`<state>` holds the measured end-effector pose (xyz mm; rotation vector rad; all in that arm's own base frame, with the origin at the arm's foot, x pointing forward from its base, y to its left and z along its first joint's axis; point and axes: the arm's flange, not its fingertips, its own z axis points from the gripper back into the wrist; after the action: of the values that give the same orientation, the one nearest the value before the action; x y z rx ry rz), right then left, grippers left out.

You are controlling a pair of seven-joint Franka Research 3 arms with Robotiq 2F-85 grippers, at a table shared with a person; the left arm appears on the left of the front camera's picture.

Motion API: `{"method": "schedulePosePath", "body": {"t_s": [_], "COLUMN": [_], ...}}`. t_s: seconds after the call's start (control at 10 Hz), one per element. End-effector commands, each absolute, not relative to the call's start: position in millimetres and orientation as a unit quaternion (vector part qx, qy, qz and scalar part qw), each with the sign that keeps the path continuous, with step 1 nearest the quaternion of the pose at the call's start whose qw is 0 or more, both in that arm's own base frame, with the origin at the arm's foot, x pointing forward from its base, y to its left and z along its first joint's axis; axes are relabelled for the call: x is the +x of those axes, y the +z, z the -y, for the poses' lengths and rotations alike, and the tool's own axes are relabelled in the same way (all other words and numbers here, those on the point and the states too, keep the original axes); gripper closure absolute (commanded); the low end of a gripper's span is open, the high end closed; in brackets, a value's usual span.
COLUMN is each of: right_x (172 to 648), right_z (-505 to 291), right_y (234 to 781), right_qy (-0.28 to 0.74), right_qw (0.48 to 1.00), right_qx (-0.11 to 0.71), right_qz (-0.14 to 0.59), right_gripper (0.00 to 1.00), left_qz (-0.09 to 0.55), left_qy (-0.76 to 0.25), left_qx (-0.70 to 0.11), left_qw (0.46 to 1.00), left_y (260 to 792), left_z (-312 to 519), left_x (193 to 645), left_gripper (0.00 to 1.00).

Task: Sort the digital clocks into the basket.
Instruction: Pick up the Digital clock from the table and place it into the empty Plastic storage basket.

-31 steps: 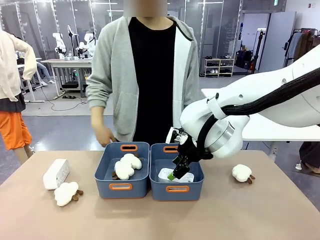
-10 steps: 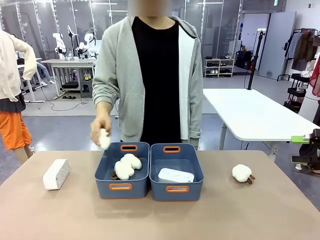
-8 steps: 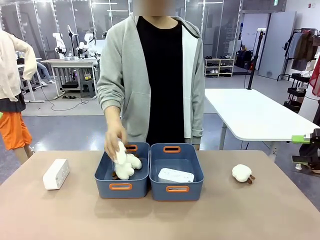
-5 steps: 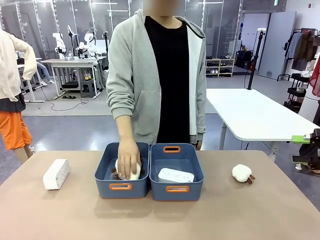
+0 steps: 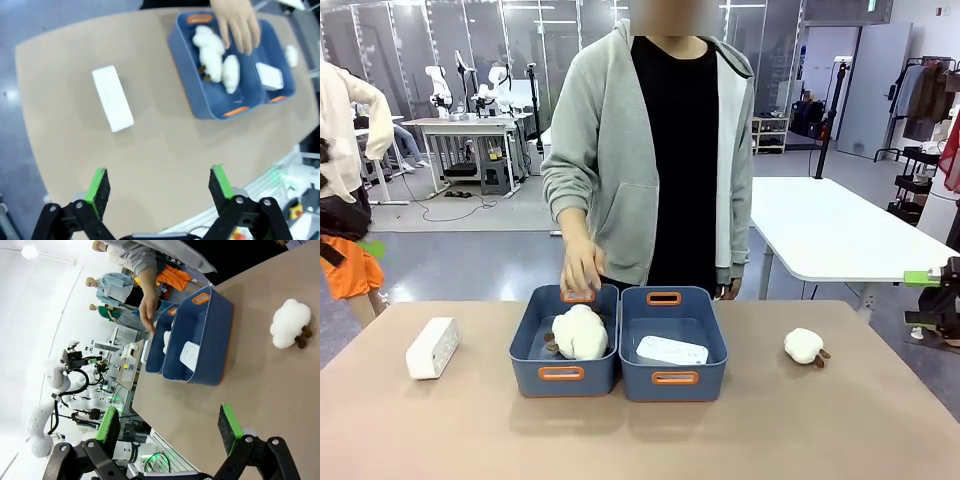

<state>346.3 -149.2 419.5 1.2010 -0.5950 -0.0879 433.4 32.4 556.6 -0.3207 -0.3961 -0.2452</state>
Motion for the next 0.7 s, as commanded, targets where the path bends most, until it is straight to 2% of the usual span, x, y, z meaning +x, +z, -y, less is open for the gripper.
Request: {"method": "schedulePosePath", "body": {"t_s": [0.0, 0.2, 0.4, 0.6], "right_x": [345, 345, 345, 345], "right_z": [151, 151, 151, 151], "right_y": [419, 419, 419, 419], "right_qy": [-0.031, -0.031, -0.031, -0.031], "right_qw": [0.785, 0.785, 0.785, 0.785], "right_qx": [0.554, 0.554, 0.554, 0.554], "right_qz": [0.274, 0.274, 0.274, 0.274], "right_gripper": [0.00, 0.00, 0.00, 0.00], "left_qz": [0.186, 0.203, 0.193, 0.186], "left_qy": [-0.081, -0.076, -0.082, -0.091], "left_qx": [-0.110, -0.082, -0.086, -0.054], "left_qw": [0.973, 0.973, 0.974, 0.977], "left_y": [527, 487, 446, 416], "left_z": [-30, -10, 7, 13], "left_x": [446, 463, 473, 478], "left_gripper": [0.00, 0.00, 0.00, 0.00]}}
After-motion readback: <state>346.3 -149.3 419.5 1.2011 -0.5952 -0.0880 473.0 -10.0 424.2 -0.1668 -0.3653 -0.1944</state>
